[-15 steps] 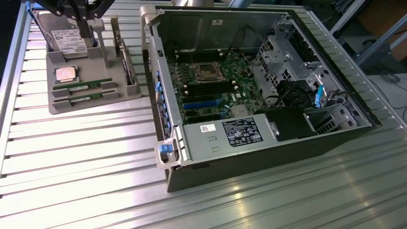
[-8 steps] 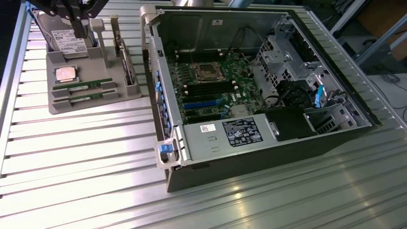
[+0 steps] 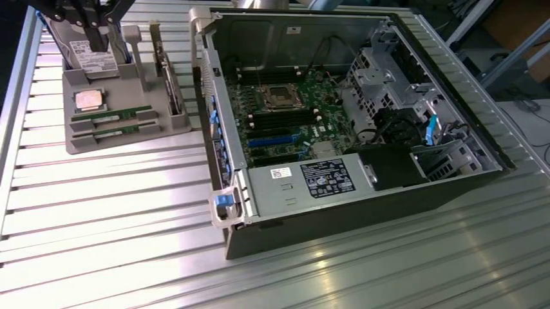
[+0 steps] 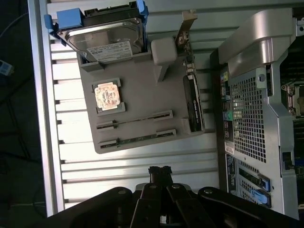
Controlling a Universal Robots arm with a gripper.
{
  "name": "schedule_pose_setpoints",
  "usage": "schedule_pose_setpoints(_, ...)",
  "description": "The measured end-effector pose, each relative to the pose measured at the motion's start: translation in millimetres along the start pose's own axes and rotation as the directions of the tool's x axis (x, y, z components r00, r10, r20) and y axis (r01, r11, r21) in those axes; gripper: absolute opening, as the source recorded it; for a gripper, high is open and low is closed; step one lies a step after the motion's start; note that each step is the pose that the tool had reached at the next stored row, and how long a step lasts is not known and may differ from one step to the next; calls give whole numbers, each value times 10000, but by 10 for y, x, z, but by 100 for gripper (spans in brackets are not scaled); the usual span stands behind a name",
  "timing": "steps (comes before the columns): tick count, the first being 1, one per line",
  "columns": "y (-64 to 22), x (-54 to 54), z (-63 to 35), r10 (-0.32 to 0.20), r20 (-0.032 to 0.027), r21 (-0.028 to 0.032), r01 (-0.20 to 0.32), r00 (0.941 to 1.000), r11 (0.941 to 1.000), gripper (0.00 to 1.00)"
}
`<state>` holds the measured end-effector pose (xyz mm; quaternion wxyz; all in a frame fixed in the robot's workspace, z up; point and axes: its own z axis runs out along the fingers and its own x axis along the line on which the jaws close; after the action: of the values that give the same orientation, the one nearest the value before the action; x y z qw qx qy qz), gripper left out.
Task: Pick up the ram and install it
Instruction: 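Reach for the ram, then pick up the ram and move it above insertion slot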
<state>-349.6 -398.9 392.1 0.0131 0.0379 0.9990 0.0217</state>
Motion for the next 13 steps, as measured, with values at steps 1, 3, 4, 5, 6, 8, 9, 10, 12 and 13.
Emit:
schedule_pose_setpoints(1,-1,12,0,1,0,-1,-1,10000,10000,11)
schedule_pose_setpoints(3,-1,12,0,0,0,-1,0,10000,10000,11)
schedule_pose_setpoints(4,-1,12,0,0,0,0,0,10000,10000,11)
schedule_pose_setpoints(5,-1,12,0,0,0,0,0,10000,10000,11)
schedule_pose_setpoints(6,-1,12,0,0,0,0,0,10000,10000,11)
schedule_pose_setpoints(8,-1,12,0,0,0,0,0,10000,10000,11)
schedule_pose_setpoints(9,-1,12,0,0,0,0,0,10000,10000,11)
schedule_pose_setpoints(10,-1,12,0,0,0,-1,0,10000,10000,11)
schedule_pose_setpoints(12,-1,12,0,0,0,-1,0,10000,10000,11)
schedule_pose_setpoints(13,-1,13,-1,-2,0,0,2,10000,10000,11)
